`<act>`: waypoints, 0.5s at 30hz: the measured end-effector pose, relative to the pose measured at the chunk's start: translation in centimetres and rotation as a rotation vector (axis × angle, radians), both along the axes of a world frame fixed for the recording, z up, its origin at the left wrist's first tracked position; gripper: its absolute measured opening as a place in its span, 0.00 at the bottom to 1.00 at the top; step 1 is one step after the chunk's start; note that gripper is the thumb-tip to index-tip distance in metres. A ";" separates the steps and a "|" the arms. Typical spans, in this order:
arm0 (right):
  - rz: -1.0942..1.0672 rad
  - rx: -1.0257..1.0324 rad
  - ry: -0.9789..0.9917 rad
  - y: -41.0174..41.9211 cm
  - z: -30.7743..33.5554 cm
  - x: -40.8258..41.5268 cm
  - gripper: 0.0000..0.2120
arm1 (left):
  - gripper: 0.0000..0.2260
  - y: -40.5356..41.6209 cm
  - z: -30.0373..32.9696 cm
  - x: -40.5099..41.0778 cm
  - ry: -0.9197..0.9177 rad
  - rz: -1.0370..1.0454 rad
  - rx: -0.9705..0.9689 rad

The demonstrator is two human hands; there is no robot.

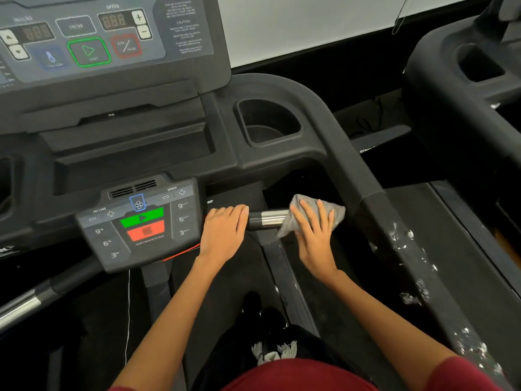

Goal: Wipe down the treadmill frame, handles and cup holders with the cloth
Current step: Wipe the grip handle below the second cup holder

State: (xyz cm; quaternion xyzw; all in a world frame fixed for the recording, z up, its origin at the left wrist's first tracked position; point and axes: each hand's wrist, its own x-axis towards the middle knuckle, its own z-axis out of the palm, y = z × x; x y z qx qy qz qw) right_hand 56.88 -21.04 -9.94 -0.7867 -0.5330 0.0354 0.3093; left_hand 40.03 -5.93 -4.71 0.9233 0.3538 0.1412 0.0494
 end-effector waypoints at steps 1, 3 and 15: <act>0.003 0.011 0.018 0.0 -0.1 -0.1 0.36 | 0.18 0.0 0.0 0.0 -0.003 0.006 0.004; 0.004 0.033 0.054 0.2 -0.1 -0.6 0.34 | 0.18 -0.1 -0.1 0.1 -0.009 0.016 0.011; 0.298 -0.021 -0.147 2.3 0.9 -3.1 0.28 | 0.17 -0.2 0.1 0.1 0.003 -0.012 0.058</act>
